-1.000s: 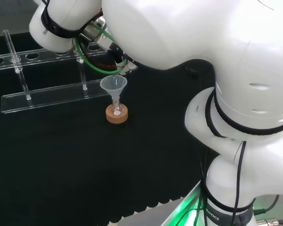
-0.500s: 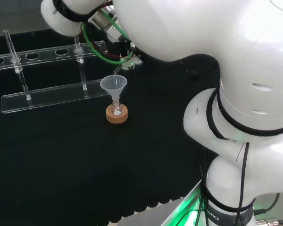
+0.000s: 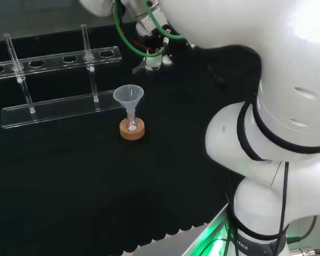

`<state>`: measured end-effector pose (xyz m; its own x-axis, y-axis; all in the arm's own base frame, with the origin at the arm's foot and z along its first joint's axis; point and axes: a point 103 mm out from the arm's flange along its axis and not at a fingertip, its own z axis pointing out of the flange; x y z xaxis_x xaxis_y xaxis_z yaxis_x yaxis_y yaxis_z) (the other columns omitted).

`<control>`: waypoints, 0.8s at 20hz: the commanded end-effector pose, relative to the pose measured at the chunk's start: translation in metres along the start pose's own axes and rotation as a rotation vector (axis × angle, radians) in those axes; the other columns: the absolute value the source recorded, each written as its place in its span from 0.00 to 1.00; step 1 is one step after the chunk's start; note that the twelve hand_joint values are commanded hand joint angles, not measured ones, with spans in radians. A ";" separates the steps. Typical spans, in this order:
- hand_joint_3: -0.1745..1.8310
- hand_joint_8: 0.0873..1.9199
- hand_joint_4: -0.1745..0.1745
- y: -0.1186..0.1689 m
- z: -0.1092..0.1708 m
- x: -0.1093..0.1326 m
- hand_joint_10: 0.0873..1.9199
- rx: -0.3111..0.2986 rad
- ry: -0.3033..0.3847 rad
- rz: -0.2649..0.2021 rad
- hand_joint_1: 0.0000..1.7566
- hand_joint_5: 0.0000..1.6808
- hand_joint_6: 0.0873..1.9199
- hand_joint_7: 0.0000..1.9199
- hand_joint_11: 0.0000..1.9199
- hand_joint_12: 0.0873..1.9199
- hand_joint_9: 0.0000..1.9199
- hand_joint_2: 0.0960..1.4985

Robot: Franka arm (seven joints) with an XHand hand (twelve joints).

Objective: Pour all the NaCl from the weighing funnel into the round-bottom flask.

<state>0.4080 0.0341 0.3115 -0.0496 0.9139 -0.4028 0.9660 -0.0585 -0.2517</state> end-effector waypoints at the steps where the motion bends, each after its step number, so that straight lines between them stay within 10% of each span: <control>1: 0.38 0.30 1.00 0.005 0.014 -0.012 0.13 -0.060 0.227 -0.030 0.63 0.73 0.35 0.32 0.39 0.54 0.51 0.43; 9: 0.38 0.30 1.00 0.006 0.026 -0.044 0.12 -0.101 0.481 -0.007 0.63 0.73 0.35 0.32 0.39 0.54 0.51 0.43; 16: 0.38 0.30 1.00 0.012 0.039 -0.064 0.12 -0.119 0.573 -0.010 0.63 0.73 0.36 0.32 0.39 0.54 0.51 0.43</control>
